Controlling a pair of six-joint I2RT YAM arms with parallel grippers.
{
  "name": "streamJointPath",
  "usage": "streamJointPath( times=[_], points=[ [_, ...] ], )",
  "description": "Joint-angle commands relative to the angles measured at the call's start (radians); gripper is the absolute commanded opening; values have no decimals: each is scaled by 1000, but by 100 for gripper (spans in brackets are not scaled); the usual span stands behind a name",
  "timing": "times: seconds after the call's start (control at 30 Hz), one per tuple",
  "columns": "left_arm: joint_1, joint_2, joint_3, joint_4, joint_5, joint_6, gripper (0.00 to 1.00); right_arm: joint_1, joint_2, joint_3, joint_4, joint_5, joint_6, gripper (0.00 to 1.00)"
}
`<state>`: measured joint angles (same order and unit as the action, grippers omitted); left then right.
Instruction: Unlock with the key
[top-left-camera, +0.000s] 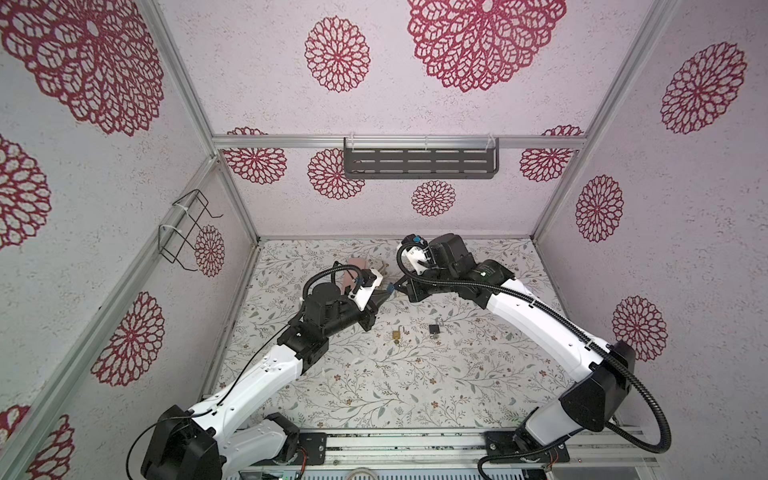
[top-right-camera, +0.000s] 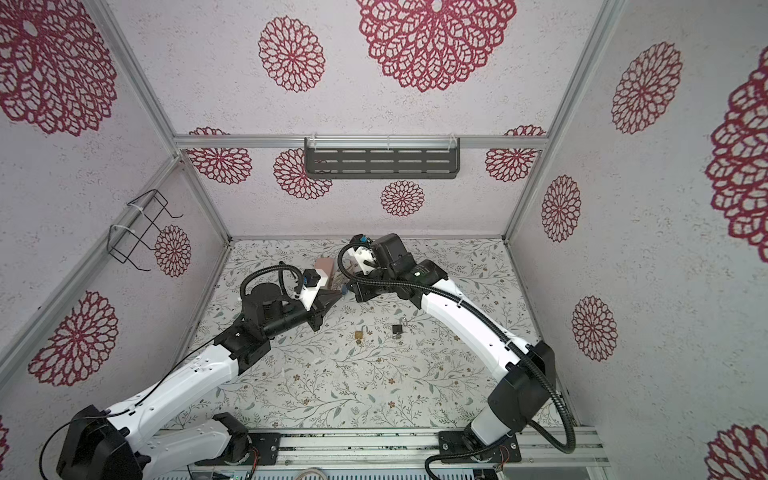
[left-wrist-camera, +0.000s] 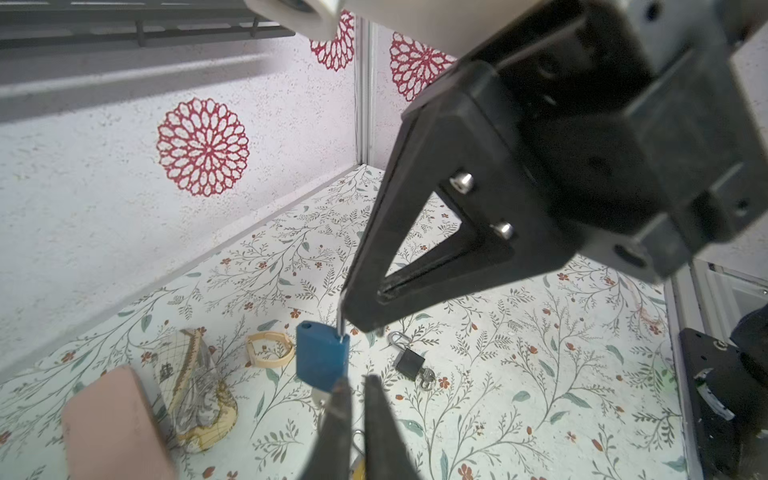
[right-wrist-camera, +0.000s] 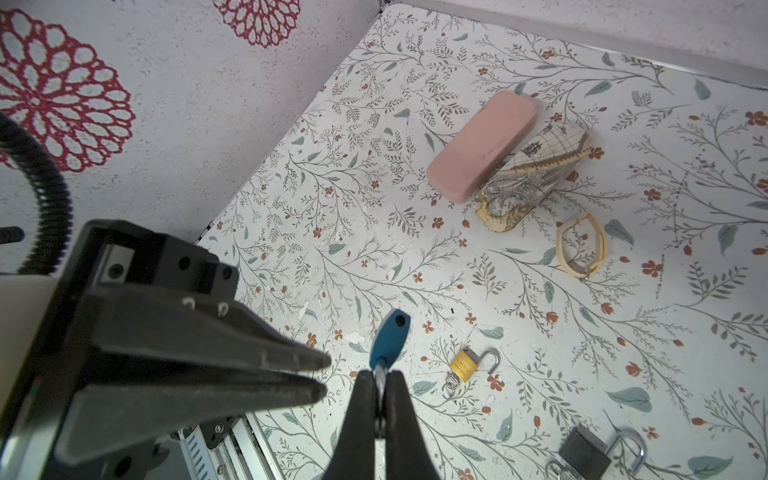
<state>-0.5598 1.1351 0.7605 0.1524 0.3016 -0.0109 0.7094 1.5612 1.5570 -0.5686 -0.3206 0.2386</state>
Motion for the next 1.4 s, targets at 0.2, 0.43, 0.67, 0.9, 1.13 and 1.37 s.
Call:
streamJointPath(
  times=[0.2,0.43,0.67,0.9,1.13,1.37],
  points=[
    [18,-188,-107,-120,-396,-264,24,20,17,-187,343,-50,159,0],
    [36,-285,-150,-303,-533,-488,23,101,159,-315,682,-37,266,0],
    [54,-281,-180,-360,-571,-601,22,149,324,-314,817,-28,312,0],
    [87,-274,-221,-333,-548,-659,25,162,407,-377,938,-25,345,0],
    [104,-229,-230,-292,-530,-677,30,157,412,-453,956,-12,341,7],
    [124,-197,-227,-260,-540,-684,36,146,363,-491,903,42,323,38]
  ],
)
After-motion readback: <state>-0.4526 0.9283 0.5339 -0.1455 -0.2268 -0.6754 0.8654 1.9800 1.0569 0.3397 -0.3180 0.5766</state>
